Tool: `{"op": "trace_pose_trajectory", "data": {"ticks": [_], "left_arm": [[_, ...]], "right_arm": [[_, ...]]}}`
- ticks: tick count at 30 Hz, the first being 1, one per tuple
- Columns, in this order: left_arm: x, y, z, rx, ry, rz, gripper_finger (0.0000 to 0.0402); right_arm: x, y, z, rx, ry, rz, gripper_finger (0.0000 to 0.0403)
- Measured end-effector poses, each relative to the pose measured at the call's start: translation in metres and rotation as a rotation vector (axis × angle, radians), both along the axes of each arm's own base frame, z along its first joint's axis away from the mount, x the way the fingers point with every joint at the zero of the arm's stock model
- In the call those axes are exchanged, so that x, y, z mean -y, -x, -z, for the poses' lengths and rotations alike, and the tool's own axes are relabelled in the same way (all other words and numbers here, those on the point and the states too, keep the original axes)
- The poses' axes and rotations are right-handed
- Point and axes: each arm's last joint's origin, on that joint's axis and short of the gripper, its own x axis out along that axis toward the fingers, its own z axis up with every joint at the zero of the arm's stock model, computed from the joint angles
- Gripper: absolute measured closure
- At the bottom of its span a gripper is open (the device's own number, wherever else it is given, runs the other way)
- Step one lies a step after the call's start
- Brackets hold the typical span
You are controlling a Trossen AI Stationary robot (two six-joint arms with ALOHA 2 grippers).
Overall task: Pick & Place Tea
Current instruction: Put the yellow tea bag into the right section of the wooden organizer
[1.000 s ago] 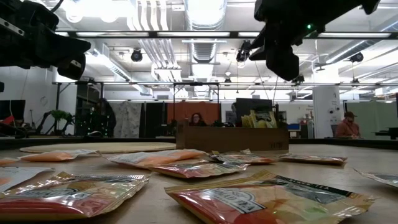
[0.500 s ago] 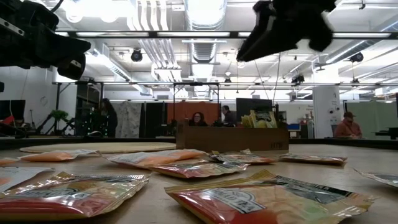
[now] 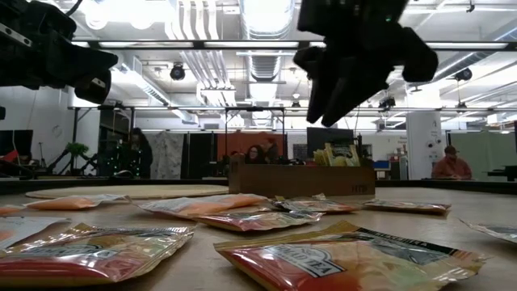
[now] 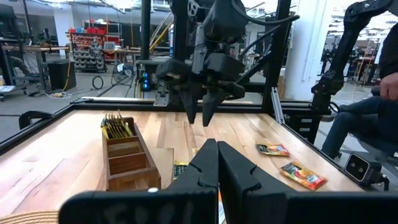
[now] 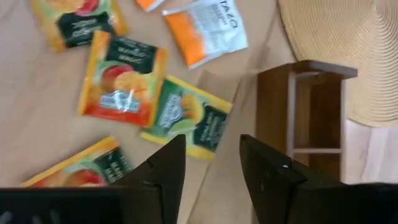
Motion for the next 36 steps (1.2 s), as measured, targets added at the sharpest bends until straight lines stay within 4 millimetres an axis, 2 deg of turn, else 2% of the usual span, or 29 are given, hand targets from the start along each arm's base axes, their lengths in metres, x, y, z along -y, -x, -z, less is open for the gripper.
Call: {"op": "trace_pose_trajectory", "data": {"ticks": [6,14,23,36], "left_arm": [[0.000,0.000,0.000,0.000,0.000,0.001,0.0401],[0.000,0.000,0.000,0.000,0.000,0.000,0.0401],[0.000,0.000,0.000,0.000,0.000,0.000,0.0401],[0.000,0.000,0.000,0.001,0.000,0.000,0.0401]], "right_arm": [[0.009,-0.026,0.008,-0.052,-0.101,-0.025,0.0255],[0.032,-0.054,0.039,-0.161,-0.106,0.050,0.0255],[0.047,-0.057,0.066,-0.240,-0.126,0.067,0.0255],[0.055,-0.058,0.072,-0.247,-0.133,0.091,0.0255]]}}
